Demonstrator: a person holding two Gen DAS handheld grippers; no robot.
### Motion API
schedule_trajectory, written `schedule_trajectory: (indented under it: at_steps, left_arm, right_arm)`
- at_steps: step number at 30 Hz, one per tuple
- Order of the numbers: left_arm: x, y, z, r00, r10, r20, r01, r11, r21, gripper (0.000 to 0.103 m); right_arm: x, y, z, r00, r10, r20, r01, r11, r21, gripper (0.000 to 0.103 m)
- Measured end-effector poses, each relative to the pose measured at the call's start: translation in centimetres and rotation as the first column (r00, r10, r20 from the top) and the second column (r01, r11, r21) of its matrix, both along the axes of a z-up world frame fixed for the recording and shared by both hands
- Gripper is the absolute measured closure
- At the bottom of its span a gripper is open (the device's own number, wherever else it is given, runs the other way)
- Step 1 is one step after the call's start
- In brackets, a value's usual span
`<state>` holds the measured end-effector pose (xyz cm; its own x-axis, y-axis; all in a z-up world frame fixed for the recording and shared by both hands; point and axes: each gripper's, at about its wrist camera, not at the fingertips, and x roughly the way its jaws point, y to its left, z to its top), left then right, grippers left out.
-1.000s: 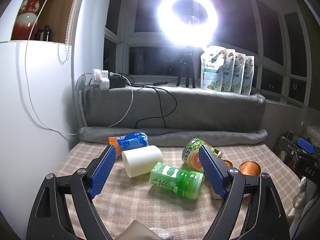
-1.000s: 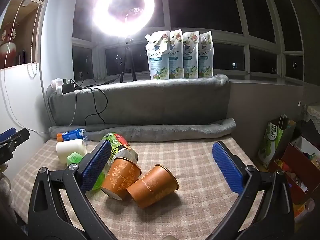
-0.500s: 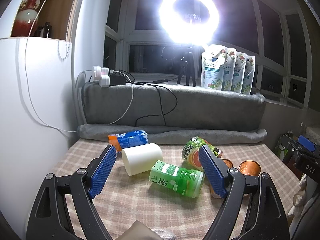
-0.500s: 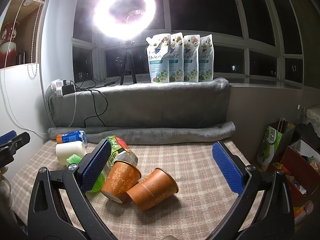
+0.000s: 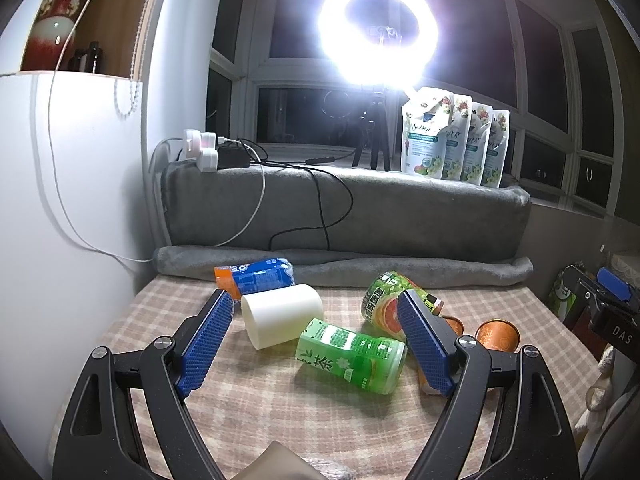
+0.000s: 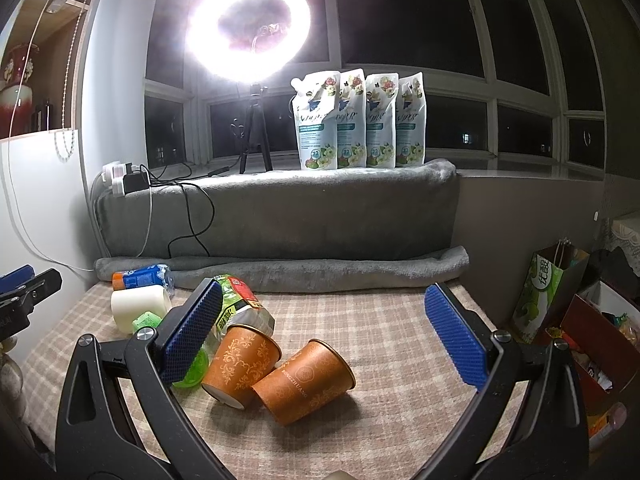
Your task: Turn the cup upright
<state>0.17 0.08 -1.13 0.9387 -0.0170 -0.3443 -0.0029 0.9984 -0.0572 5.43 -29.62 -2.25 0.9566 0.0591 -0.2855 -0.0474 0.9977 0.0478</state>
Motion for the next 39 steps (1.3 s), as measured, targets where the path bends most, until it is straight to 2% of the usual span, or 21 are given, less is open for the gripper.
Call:
schedule_trajectory:
  at_steps: [22,39]
  left_arm:
    - [-0.1,-0.3,-0.2,1.000,-0.002,-0.009,0.002,1.000,-0.005,0.019]
    - [2.0,0.6,-0.6,0.998,-0.005,-0.069,0.003,1.000,-0.026,0.019]
  right_arm:
    - [0.1,0.0,-0.2,1.000,0.002,-0.001,-0.002,1.000,0.000,0.000]
    - [2.7,1.0,-0.9,0.999,0.032,-0.034,-0.032,0.999,-0.021,0.000]
